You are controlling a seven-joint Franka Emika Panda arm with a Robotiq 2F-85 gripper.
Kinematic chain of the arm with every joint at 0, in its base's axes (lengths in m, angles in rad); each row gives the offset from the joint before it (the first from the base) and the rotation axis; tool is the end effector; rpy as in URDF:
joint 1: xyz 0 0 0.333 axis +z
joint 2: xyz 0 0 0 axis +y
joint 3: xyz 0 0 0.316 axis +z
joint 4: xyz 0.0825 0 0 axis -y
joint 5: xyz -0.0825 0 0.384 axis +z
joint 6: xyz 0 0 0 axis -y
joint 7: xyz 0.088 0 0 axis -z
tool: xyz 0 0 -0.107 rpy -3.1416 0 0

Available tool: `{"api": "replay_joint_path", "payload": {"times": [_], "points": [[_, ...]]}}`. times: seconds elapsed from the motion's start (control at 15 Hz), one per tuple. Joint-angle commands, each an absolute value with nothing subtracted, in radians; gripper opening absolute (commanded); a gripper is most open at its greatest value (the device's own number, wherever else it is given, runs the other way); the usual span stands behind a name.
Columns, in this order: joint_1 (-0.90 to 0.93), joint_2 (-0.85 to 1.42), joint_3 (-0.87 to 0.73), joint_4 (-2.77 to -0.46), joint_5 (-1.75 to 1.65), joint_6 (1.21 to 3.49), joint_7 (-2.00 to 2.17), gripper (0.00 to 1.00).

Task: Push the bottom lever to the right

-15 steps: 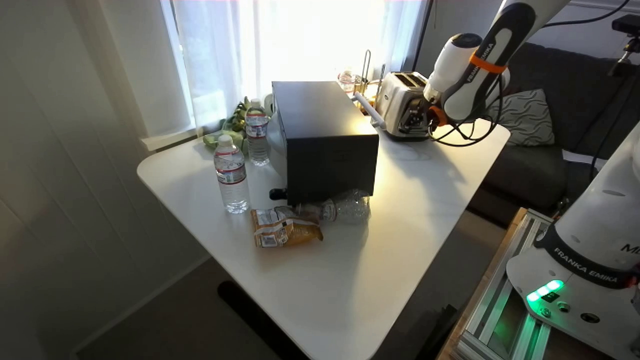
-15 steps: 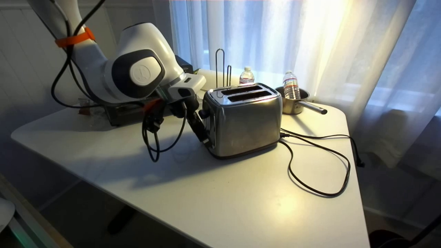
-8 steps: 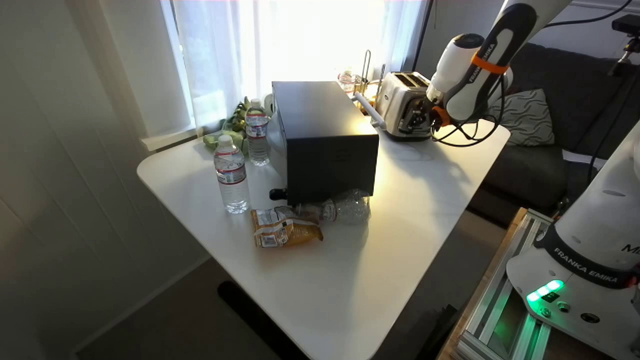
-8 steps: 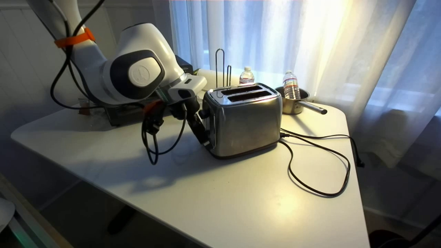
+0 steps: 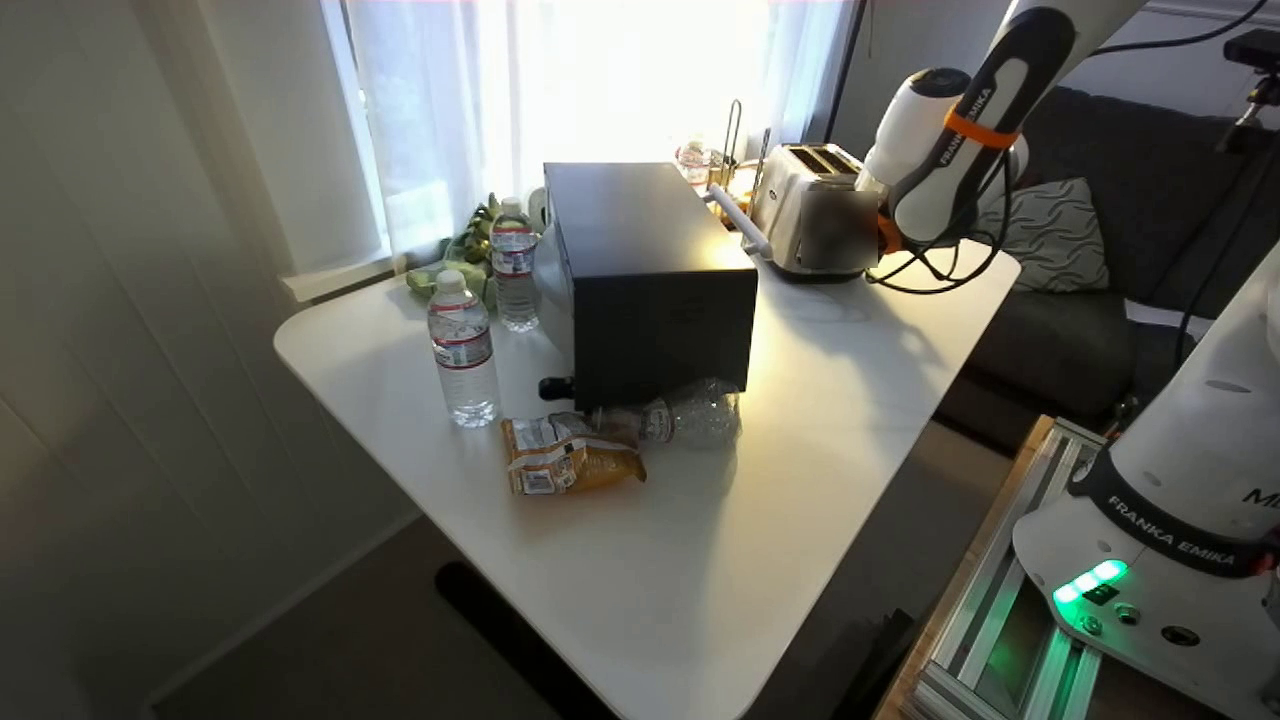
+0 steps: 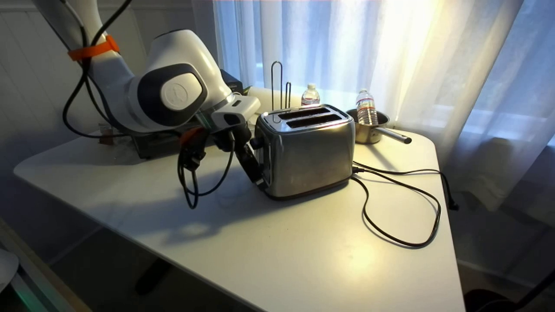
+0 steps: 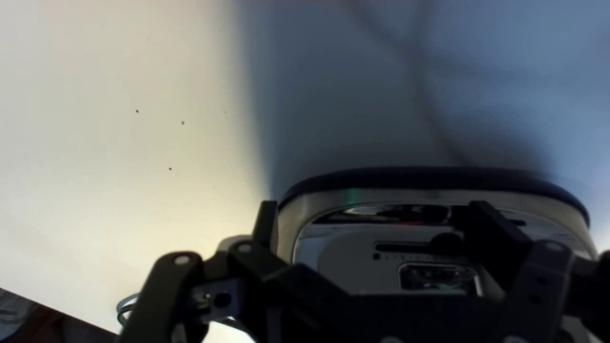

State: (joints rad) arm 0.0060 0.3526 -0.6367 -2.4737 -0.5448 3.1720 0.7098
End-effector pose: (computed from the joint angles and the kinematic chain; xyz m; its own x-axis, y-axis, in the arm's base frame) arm 0.4246 -0.2632 0.2115 0.7024 -0.5798 0.4129 -0.6743 -0.7278 0.1249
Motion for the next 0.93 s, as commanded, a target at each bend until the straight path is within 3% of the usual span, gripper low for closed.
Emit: {"api": "replay_joint_path", "payload": {"times": [0.0, 0.6, 0.87], "points": [[-0.045, 0.315, -0.569, -2.512, -0.54, 3.202, 0.686, 1.0], [-0.222, 0.136, -0.382, -2.593, -0.518, 3.034, 0.608, 1.0], [-0.281, -0.024, -0.368, -2.619, -0.317, 2.901, 0.369, 1.0]]}}
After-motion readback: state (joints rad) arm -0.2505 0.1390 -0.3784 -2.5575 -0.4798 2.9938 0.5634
